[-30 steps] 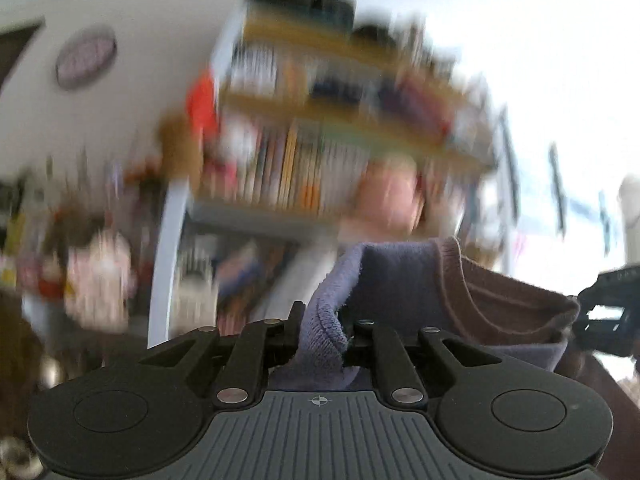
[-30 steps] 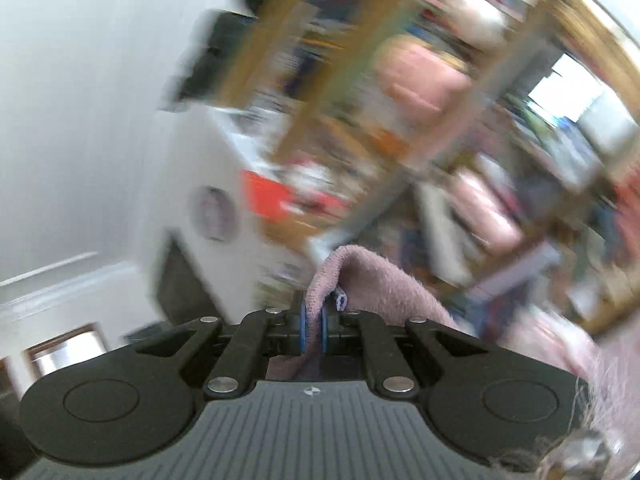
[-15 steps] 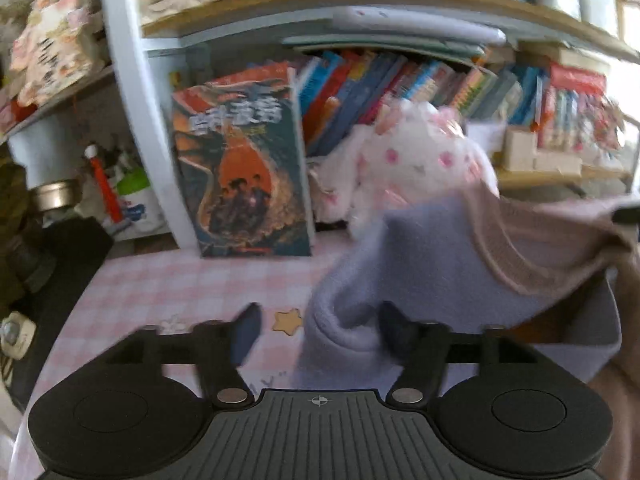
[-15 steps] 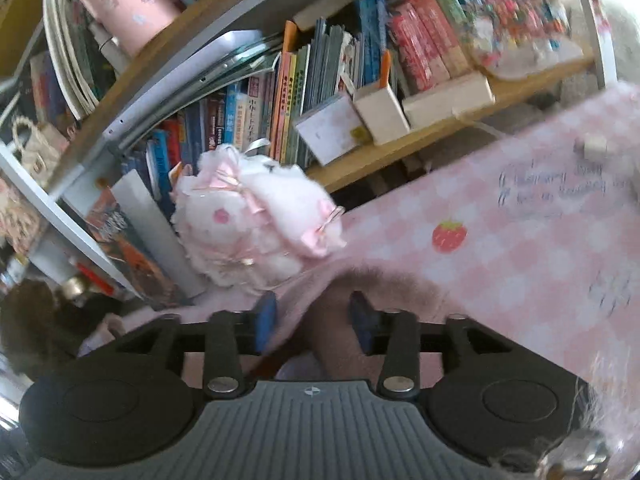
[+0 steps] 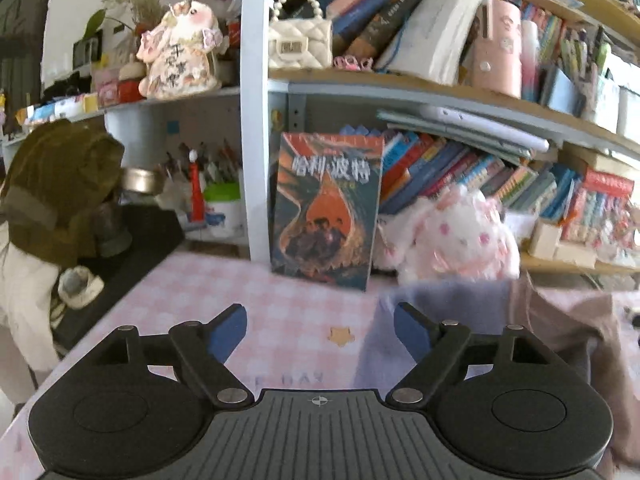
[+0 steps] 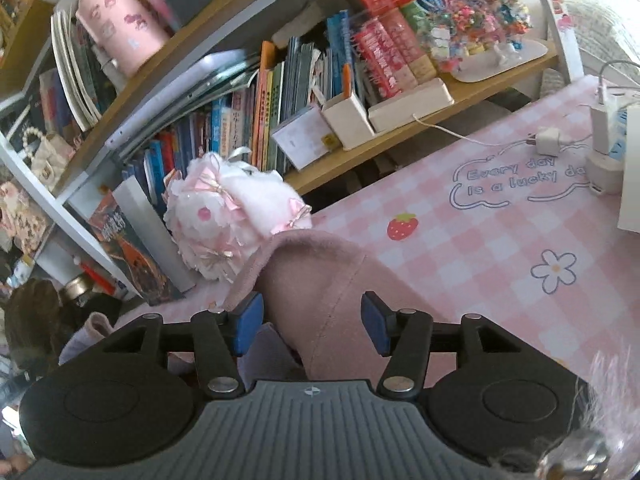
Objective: Fold clothes
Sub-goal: 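Lower the sweatshirt onto the mat and open both grippers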
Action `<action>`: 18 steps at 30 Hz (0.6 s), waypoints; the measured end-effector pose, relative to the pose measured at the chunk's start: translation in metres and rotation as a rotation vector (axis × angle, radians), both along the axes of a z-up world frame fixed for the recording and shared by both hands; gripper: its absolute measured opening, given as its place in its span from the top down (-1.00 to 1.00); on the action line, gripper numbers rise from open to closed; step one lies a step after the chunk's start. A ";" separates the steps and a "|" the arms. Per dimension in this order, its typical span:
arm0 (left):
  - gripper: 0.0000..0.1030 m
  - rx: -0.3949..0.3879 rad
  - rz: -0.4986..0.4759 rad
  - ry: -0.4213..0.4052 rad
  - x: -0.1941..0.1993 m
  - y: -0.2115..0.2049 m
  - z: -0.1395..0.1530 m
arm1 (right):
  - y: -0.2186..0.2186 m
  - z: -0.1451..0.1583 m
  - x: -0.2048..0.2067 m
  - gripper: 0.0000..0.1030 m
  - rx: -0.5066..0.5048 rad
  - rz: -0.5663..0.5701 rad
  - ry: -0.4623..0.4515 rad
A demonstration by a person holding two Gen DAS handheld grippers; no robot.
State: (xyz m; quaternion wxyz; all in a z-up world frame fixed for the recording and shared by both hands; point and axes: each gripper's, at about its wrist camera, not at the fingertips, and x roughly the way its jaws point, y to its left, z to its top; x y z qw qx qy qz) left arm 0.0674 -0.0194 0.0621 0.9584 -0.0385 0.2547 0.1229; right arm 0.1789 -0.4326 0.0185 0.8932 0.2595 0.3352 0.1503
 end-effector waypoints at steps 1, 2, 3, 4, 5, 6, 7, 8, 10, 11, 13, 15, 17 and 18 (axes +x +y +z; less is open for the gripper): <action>-0.62 -0.007 -0.003 0.022 -0.004 -0.001 -0.006 | -0.001 0.001 -0.002 -0.02 0.004 0.011 -0.002; -0.62 -0.015 -0.005 0.044 -0.009 -0.002 -0.011 | 0.000 0.001 -0.005 -0.03 0.002 0.028 -0.001; -0.62 -0.022 -0.008 0.066 -0.014 -0.003 -0.017 | 0.002 0.001 -0.008 -0.03 -0.010 0.051 0.002; -0.61 -0.030 -0.011 0.088 -0.018 -0.004 -0.023 | 0.004 0.000 -0.011 -0.04 -0.028 0.077 0.007; -0.61 -0.037 -0.014 0.110 -0.023 -0.005 -0.028 | 0.007 -0.002 -0.015 -0.04 -0.050 0.103 0.013; -0.61 -0.039 -0.020 0.136 -0.027 -0.007 -0.036 | 0.011 -0.004 -0.019 -0.04 -0.075 0.128 0.023; -0.62 -0.038 -0.033 0.167 -0.029 -0.009 -0.043 | 0.015 -0.008 -0.024 -0.04 -0.094 0.150 0.036; -0.61 -0.039 -0.050 0.201 -0.030 -0.011 -0.051 | 0.018 -0.012 -0.029 -0.03 -0.109 0.172 0.051; -0.61 -0.015 -0.068 0.253 -0.031 -0.015 -0.065 | 0.025 -0.020 -0.039 -0.03 -0.132 0.213 0.085; -0.61 0.000 -0.078 0.272 -0.031 -0.016 -0.072 | 0.029 -0.024 -0.045 -0.03 -0.142 0.232 0.105; -0.61 0.019 -0.121 0.287 -0.029 -0.019 -0.077 | 0.038 -0.033 -0.055 0.00 -0.174 0.273 0.148; -0.61 0.035 -0.169 0.295 -0.027 -0.021 -0.080 | 0.047 -0.039 -0.067 0.02 -0.218 0.308 0.181; -0.61 0.055 -0.213 0.304 -0.024 -0.023 -0.083 | 0.057 -0.044 -0.078 0.03 -0.263 0.336 0.209; -0.61 0.070 -0.230 0.311 -0.022 -0.023 -0.084 | 0.062 -0.046 -0.084 0.04 -0.284 0.344 0.218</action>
